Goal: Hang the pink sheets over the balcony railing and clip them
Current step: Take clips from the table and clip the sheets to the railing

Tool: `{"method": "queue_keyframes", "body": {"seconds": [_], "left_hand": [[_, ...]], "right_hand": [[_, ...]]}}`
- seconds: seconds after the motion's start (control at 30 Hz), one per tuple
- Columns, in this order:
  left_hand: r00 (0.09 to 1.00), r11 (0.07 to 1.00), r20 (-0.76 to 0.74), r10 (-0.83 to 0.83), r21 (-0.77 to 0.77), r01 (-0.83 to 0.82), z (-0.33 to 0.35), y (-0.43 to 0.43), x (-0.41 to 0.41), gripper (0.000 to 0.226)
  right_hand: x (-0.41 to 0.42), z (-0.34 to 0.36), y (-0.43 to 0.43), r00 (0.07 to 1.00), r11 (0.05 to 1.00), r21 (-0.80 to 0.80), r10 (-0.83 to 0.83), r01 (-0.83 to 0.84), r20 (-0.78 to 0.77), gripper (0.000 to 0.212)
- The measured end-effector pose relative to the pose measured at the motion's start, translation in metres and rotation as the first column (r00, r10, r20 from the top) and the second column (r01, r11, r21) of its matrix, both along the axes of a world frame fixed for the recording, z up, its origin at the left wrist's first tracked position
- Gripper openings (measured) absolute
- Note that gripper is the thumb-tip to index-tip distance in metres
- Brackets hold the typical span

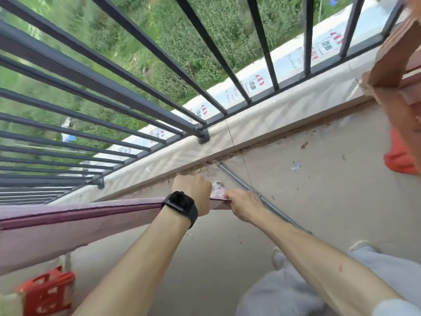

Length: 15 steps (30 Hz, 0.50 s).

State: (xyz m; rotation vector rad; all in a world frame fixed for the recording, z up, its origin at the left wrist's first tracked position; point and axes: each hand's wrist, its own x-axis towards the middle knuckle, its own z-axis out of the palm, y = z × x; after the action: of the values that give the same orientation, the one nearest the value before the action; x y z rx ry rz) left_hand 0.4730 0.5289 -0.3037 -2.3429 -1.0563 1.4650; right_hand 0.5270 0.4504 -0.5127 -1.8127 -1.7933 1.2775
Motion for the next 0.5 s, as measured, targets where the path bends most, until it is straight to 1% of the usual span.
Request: {"method": "queue_keyframes", "body": {"seconds": [0.07, 0.1, 0.13, 0.2, 0.27, 0.33, 0.43, 0.5], "left_hand": [[1.000, 1.000, 0.012, -0.003, 0.024, 0.002, -0.010, -0.008, 0.002, 0.016], [1.000, 1.000, 0.014, 0.003, 0.024, -0.003, -0.015, -0.013, 0.003, 0.008], [1.000, 0.999, 0.004, -0.007, 0.034, 0.007, -0.023, -0.017, 0.003, 0.016], [0.998, 0.998, -0.018, -0.059, 0.032, 0.060, -0.045, -0.023, 0.002, 0.022], [0.991, 0.991, -0.024, -0.128, 0.024, 0.129, -0.070, -0.023, 0.005, 0.024], [0.986, 0.987, -0.041, -0.162, -0.018, 0.162, -0.093, -0.020, 0.009, 0.026], [0.986, 0.986, -0.035, -0.164, -0.043, 0.162, -0.121, -0.012, 0.011, 0.023], [0.987, 0.986, -0.034, -0.160, -0.059, 0.157, -0.132, -0.006, 0.012, 0.024]], "right_hand": [[0.006, -0.004, -0.004, 1.000, 0.999, 0.047, 0.025, -0.025, 0.012, 0.020], [0.010, -0.006, -0.005, 1.000, 0.998, 0.058, 0.013, -0.014, 0.004, 0.021], [0.013, -0.008, -0.007, 1.000, 0.998, 0.065, -0.002, 0.003, -0.014, 0.022], [0.017, -0.011, -0.008, 0.998, 0.998, 0.065, -0.018, 0.021, -0.058, 0.025], [0.020, -0.014, -0.004, 0.997, 0.997, 0.073, -0.013, 0.019, -0.075, 0.025], [0.024, -0.018, -0.001, 0.996, 0.997, 0.072, -0.021, 0.028, -0.092, 0.023], [0.027, -0.030, -0.001, 0.989, 0.998, 0.051, -0.032, 0.039, -0.144, 0.021], [0.028, -0.041, -0.001, 0.971, 0.997, 0.003, -0.070, 0.072, -0.228, 0.023]]}}
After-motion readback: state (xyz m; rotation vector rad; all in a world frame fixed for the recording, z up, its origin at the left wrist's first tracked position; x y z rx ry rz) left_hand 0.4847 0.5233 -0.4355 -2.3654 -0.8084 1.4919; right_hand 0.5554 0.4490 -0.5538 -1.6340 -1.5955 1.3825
